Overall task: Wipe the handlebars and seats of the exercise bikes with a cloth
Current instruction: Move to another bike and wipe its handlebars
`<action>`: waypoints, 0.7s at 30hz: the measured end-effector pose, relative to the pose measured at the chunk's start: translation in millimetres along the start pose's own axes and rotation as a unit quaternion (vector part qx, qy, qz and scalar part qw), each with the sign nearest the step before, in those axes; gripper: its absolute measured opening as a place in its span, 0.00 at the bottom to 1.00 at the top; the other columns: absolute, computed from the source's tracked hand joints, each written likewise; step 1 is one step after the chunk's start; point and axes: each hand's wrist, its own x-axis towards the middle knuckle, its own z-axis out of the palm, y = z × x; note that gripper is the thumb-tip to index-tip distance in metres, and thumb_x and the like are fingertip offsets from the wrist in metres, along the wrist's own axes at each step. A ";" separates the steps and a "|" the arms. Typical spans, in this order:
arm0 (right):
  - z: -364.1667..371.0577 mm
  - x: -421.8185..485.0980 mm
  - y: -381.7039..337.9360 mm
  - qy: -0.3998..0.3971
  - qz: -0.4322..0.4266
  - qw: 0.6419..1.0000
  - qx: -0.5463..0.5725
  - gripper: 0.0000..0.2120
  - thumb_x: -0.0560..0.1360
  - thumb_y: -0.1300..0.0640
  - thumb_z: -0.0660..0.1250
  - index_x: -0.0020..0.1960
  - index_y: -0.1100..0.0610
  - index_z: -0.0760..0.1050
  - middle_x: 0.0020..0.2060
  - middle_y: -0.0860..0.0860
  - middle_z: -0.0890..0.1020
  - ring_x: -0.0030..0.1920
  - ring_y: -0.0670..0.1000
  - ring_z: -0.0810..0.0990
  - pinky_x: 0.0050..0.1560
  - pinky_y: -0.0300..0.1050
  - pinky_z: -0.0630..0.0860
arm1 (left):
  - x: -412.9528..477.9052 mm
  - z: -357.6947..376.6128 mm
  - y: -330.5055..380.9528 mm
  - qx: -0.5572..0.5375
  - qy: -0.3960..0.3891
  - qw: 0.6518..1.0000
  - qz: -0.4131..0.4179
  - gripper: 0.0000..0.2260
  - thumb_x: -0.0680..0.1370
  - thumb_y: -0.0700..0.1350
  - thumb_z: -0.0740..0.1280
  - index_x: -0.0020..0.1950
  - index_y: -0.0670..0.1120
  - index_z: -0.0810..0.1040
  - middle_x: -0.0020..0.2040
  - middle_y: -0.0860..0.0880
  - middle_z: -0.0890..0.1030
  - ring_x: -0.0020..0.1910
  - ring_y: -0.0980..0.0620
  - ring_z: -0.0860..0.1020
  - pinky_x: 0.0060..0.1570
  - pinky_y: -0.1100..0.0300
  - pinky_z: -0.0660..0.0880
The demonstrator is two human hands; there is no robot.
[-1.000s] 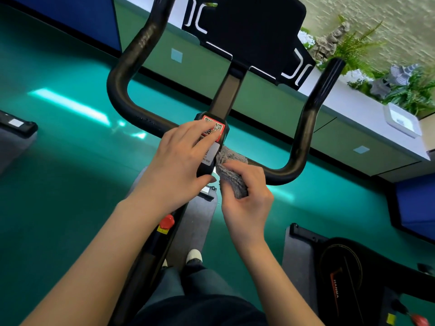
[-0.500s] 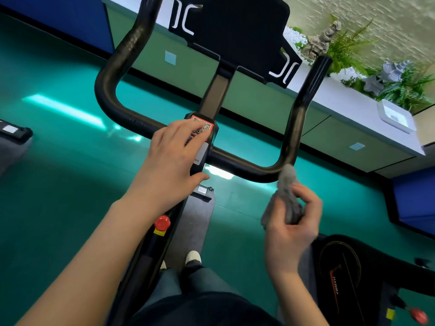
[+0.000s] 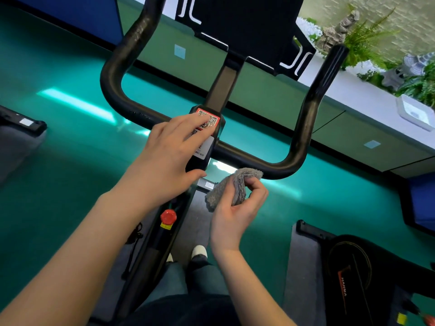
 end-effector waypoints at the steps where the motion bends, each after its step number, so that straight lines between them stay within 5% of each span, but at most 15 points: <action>1: 3.0 -2.8 -2.2 -0.007 -0.001 1.000 0.005 0.09 0.73 0.63 0.65 0.50 0.54 0.68 0.47 0.45 0.70 0.50 0.37 0.70 0.55 0.28 0.64 | -0.2 -0.2 0.0 0.000 -0.002 1.000 0.000 0.37 0.66 0.49 0.77 0.71 0.45 0.67 0.72 0.49 0.66 0.71 0.48 0.62 0.67 0.48 0.58; 8: 16.0 -9.8 -19.0 -0.073 -0.024 0.997 0.008 0.08 0.72 0.65 0.66 0.50 0.59 0.72 0.47 0.52 0.75 0.50 0.40 0.73 0.53 0.26 0.65 | -0.5 -1.2 1.2 -0.001 -0.003 1.000 0.002 0.35 0.67 0.44 0.76 0.72 0.45 0.66 0.72 0.48 0.65 0.72 0.48 0.61 0.67 0.47 0.59; 12: -9.3 6.2 -27.4 -0.078 -0.030 0.996 0.019 0.09 0.73 0.61 0.67 0.51 0.51 0.73 0.47 0.48 0.78 0.50 0.47 0.78 0.52 0.39 0.73 | -1.5 -2.3 1.7 -0.007 -0.008 1.000 0.000 0.36 0.67 0.45 0.76 0.72 0.46 0.66 0.73 0.48 0.65 0.73 0.48 0.60 0.68 0.47 0.57; 17: -14.6 17.2 -39.6 -0.103 -0.064 0.993 -0.010 0.08 0.73 0.60 0.67 0.52 0.53 0.75 0.47 0.50 0.80 0.48 0.49 0.80 0.50 0.46 0.76 | -1.3 -0.9 4.9 -0.006 -0.004 1.000 -0.009 0.36 0.67 0.43 0.76 0.72 0.46 0.66 0.73 0.48 0.65 0.73 0.48 0.59 0.68 0.47 0.57; 21: -11.8 20.2 -45.8 -0.179 -0.028 0.983 -0.018 0.09 0.74 0.63 0.68 0.49 0.51 0.77 0.44 0.44 0.82 0.47 0.43 0.80 0.50 0.38 0.75 | -2.5 -2.5 3.4 -0.011 -0.002 1.000 -0.007 0.35 0.68 0.42 0.75 0.73 0.47 0.66 0.74 0.49 0.64 0.74 0.50 0.59 0.68 0.47 0.57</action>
